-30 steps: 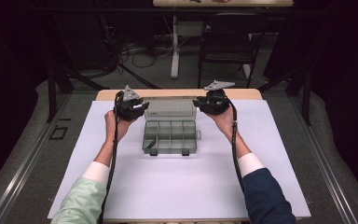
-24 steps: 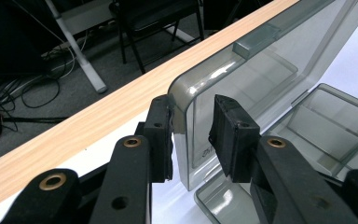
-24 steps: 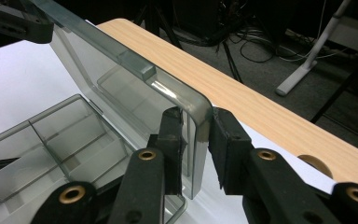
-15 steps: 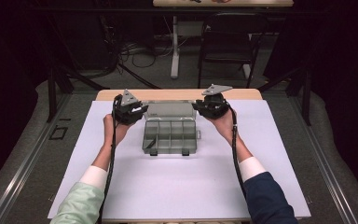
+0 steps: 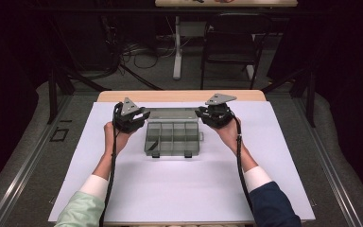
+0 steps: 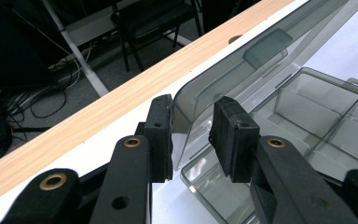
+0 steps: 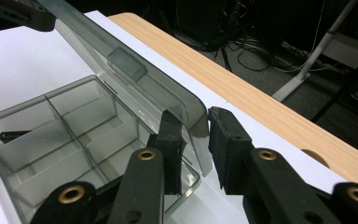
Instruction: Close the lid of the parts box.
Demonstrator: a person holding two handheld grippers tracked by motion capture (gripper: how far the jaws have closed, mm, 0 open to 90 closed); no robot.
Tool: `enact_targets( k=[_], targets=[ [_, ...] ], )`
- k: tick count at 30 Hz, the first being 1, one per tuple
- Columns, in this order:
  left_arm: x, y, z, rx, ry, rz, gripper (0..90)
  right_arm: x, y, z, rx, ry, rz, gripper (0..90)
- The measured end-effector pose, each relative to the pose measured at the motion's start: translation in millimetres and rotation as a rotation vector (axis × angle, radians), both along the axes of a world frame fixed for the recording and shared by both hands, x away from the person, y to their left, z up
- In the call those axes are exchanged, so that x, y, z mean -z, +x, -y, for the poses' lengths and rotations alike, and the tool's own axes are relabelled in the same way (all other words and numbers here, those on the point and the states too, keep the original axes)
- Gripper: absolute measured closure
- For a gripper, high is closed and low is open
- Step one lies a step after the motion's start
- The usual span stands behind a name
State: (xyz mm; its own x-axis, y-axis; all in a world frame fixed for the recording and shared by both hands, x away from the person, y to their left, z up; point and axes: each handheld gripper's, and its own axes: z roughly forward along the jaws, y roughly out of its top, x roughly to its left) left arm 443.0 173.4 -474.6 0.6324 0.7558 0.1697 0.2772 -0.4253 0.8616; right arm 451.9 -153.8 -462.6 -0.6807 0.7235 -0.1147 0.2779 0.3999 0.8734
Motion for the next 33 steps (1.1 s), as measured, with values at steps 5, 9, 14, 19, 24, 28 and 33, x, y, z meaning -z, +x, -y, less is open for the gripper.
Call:
enact_targets(
  k=[5, 9, 14, 19, 24, 28, 33],
  targets=[
    [2.5, -4.8, -0.3, -0.001, -0.001, 0.005, 67.3, 1.7, -4.4, -1.0, -0.002, -0.011, 0.014, 74.3],
    [3.9, -7.2, -0.5, 0.002, 0.001, 0.006, 66.9, 3.5, -9.2, -1.6, -0.005, -0.022, 0.024, 74.2],
    [6.6, -10.4, -0.6, 0.006, 0.004, 0.001, 66.2, 5.6, -13.4, -1.9, -0.007, -0.031, 0.034, 74.2],
    [9.2, -14.5, -0.9, 0.012, 0.016, 0.011, 66.4, 7.9, -17.8, -2.2, -0.008, -0.042, 0.044, 74.0],
    [10.7, -16.7, -1.3, 0.013, 0.010, 0.011, 66.0, 10.3, -21.7, -2.5, -0.009, -0.053, 0.054, 73.6],
    [12.7, -18.4, -1.6, 0.012, 0.007, 0.009, 66.0, 11.3, -23.6, -2.7, -0.011, -0.058, 0.056, 73.5],
    [13.7, -20.4, -2.6, 0.013, 0.006, 0.015, 66.0, 11.8, -25.0, -3.0, -0.010, -0.063, 0.060, 73.4]
  ],
)
